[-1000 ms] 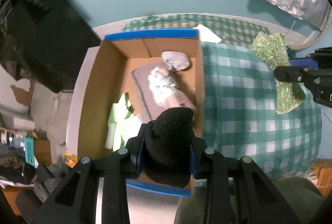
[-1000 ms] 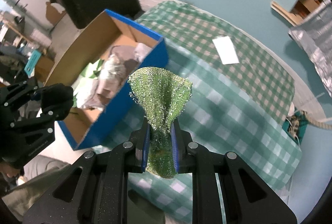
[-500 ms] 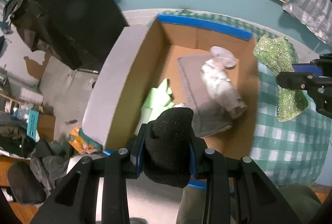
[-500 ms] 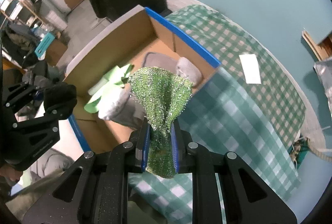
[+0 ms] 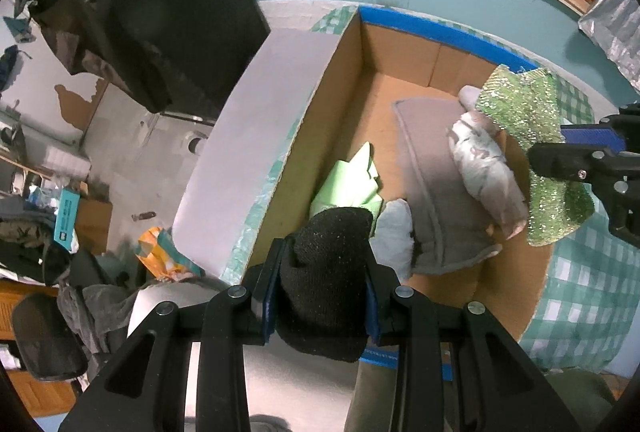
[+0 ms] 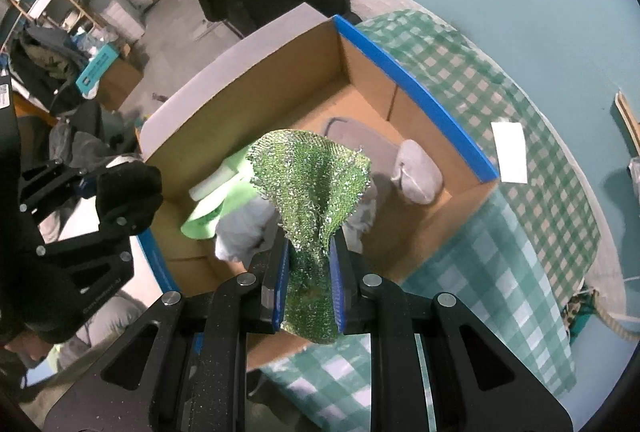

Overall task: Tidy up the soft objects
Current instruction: 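Lift the green scrubber with the right tool while the left tool carries the black beanie to the box, then open both tools to drop the scrubber and beanie into the box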

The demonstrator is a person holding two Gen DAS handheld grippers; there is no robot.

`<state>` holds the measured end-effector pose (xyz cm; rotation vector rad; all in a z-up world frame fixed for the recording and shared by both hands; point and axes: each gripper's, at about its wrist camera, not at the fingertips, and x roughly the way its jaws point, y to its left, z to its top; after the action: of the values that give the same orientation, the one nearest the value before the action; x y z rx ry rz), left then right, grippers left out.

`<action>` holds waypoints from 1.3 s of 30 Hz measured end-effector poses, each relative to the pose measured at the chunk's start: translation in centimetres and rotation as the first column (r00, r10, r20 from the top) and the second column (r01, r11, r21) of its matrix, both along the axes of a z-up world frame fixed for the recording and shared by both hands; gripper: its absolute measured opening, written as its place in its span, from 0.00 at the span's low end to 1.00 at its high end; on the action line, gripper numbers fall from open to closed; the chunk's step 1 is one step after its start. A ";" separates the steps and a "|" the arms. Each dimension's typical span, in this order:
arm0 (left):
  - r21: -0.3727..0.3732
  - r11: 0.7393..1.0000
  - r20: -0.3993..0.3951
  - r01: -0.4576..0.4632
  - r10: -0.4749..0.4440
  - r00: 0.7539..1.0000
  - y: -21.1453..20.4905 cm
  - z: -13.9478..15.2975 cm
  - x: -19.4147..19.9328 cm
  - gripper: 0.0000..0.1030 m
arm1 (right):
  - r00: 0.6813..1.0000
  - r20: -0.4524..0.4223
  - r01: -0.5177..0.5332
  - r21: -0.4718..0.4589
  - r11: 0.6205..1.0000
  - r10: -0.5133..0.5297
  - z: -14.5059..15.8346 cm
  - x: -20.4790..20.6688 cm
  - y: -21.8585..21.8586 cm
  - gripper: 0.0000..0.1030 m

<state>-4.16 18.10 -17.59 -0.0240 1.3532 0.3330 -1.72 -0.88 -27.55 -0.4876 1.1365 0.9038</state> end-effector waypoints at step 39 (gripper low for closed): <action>0.020 0.998 0.151 0.065 -0.067 0.986 -3.9 6.7 -0.3 0.78 | 0.986 0.085 0.134 0.103 0.986 -0.143 4.7 -0.6 -3.3 0.55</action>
<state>-4.47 14.15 -10.86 0.0080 1.1982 0.2794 -2.33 -4.20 -22.87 -0.3622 1.0247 0.8038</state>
